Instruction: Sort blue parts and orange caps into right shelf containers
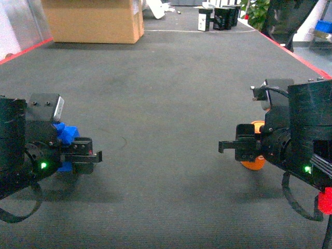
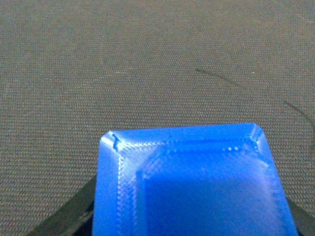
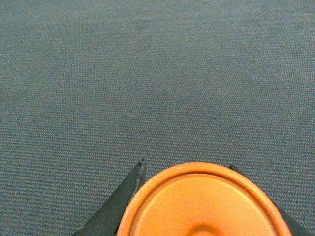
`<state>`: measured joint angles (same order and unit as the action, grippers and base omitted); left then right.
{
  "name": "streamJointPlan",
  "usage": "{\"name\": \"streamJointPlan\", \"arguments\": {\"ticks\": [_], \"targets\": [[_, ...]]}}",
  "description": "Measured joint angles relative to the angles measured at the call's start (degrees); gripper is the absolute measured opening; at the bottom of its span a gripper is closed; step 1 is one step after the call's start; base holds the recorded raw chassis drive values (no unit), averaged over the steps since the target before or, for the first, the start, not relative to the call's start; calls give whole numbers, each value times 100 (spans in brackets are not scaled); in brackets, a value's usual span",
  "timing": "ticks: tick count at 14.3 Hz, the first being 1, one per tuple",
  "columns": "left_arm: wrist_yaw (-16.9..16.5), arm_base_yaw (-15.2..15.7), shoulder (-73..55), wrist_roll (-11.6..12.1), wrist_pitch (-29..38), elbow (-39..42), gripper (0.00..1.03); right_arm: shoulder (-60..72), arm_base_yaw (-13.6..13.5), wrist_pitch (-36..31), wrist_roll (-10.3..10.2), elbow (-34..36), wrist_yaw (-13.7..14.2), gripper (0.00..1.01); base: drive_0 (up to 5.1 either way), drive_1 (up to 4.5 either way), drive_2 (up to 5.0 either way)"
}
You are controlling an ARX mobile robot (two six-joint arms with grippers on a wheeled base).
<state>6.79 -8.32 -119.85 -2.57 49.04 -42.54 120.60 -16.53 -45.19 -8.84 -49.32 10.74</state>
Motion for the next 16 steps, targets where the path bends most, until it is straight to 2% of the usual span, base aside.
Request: {"name": "streamJointPlan", "arguments": {"ticks": [2, 4, 6, 7, 8, 10, 12, 13, 15, 16], "targets": [[24, 0, 2, -4, 24, 4, 44, -2, 2, 4, 0, 0, 0, 42, 0, 0, 0], [87, 17, 286, -94, 225, 269, 42, -260, 11, -46, -24, 232, -7, 42, 0, 0, 0], [201, 118, 981, -343, 518, 767, 42, -874, 98, -260, -203, 713, -74, 42, 0, 0, 0], [293, 140, 1613, -330, 656, 1182, 42, -1453, 201, -411, -280, 1099, -87, 42, 0, 0, 0], [286, 157, 2367, -326, 468, 1582, 42, -2118, 275, -365, -297, 1482, -94, 42, 0, 0, 0], [275, 264, 3812, -348, -208, 2074, 42, -3355, 385, 52, -284, 2031, -120, 42, 0, 0, 0], [254, 837, 6290, -332, -1784, 2090, 42, -5604, 599, 990, -149, 2420, -129, 42, 0, 0, 0], [26, 960, 7335, -302, -2555, 2022, 42, -6671, 785, 1567, -98, 2575, -120, 42, 0, 0, 0], [-251, 1165, 8124, -348, -3386, 1834, 42, -7624, 872, 1993, -103, 2627, 330, 42, 0, 0, 0], [-243, 1193, 8137, -356, -3403, 1832, 42, -7659, 868, 1958, -103, 2625, 337, 42, 0, 0, 0]]}}
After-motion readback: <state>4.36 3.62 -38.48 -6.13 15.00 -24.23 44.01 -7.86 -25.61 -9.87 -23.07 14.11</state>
